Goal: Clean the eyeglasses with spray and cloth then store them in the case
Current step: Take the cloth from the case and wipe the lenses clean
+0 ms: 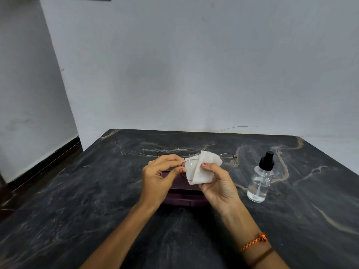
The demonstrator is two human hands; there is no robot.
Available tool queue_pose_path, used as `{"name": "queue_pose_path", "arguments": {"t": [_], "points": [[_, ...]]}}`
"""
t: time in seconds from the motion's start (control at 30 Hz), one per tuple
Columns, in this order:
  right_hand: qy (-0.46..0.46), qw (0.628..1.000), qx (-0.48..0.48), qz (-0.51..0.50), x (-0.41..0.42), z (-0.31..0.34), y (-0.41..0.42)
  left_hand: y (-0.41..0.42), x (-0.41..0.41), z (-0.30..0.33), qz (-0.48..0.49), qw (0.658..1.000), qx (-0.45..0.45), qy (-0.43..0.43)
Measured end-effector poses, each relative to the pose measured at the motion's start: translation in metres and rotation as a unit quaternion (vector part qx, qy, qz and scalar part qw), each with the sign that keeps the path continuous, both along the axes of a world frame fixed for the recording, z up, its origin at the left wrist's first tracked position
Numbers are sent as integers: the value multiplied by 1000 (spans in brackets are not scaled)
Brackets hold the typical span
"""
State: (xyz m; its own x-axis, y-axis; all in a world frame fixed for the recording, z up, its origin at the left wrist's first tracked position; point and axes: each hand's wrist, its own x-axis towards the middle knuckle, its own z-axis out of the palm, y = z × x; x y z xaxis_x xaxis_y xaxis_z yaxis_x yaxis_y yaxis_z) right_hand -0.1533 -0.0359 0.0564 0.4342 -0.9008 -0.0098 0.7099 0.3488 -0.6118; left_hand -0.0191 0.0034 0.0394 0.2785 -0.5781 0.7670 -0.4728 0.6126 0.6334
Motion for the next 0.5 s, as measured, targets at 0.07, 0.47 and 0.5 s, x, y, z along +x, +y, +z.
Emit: {"name": "queue_pose_path", "arguments": {"t": [0.07,0.47,0.5], "points": [[14,1000,-9,-2,-1,0,-1,2,-2,-1,-9,1000,13,-2],[147,982,-118,14,-5,0,-1,3,-2,1,-11,999,7,48],[147,981,-122,19,-7,1,-2,3,-2,2,-14,999,6,42]]}}
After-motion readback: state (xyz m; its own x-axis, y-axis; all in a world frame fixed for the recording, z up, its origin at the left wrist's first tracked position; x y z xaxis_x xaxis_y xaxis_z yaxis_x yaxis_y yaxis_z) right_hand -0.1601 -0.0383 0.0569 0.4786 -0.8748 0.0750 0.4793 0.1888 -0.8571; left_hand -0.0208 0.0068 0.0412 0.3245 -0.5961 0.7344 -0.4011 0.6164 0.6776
